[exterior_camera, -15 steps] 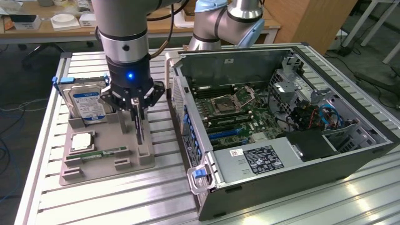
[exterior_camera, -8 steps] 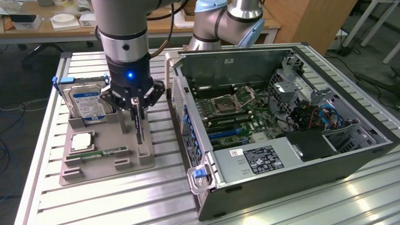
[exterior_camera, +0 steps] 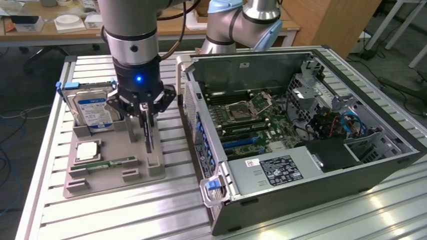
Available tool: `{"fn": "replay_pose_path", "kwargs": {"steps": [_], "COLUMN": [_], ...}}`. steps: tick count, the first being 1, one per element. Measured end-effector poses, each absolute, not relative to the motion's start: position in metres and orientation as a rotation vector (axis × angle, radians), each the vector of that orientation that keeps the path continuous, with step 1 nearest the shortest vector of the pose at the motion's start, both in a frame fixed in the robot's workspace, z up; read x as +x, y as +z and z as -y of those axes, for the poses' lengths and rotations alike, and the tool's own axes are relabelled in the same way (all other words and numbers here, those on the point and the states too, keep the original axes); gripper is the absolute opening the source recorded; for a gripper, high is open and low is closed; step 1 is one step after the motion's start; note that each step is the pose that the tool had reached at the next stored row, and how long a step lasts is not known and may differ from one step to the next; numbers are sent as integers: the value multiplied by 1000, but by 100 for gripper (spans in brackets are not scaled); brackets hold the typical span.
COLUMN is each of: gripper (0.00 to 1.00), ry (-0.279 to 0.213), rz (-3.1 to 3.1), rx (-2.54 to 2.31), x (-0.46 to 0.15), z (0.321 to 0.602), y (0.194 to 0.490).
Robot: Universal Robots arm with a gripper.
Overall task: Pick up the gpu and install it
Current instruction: 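Pick up the gpu and move the gpu toward the slot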
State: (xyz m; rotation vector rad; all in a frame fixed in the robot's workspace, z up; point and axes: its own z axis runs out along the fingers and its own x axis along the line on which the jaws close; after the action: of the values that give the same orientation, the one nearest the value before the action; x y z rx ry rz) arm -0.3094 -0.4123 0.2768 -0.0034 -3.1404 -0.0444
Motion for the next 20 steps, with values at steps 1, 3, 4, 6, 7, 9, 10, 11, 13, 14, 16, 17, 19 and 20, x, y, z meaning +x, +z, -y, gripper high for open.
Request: {"fn": "replay_pose_path", "kwargs": {"steps": [1, 3, 4, 6, 7, 9, 10, 11, 13, 14, 16, 17, 19, 20], "gripper": [26, 26, 26, 26, 26, 26, 26, 26, 26, 26, 26, 26, 26, 26], "ry": [-45, -45, -45, -44, -45, -45, -45, -45, -45, -45, -45, -45, -45, -45], "rz": [3141, 3141, 3141, 3140, 3140, 3140, 3141, 3141, 3141, 3141, 3141, 3141, 3141, 3141], "rx": [-3, -4, -4, -4, -4, -4, -4, -4, -4, -4, -4, -4, -4, -4], "x": [-309, -309, -309, -309, -309, -309, -309, -309, -309, -309, -309, -309, -309, -309], "z": [412, 412, 412, 412, 412, 412, 412, 412, 412, 412, 412, 412, 412, 412], "y": [277, 278, 279, 280, 280, 282, 282, 283, 284, 285, 286, 287, 288, 289]}}
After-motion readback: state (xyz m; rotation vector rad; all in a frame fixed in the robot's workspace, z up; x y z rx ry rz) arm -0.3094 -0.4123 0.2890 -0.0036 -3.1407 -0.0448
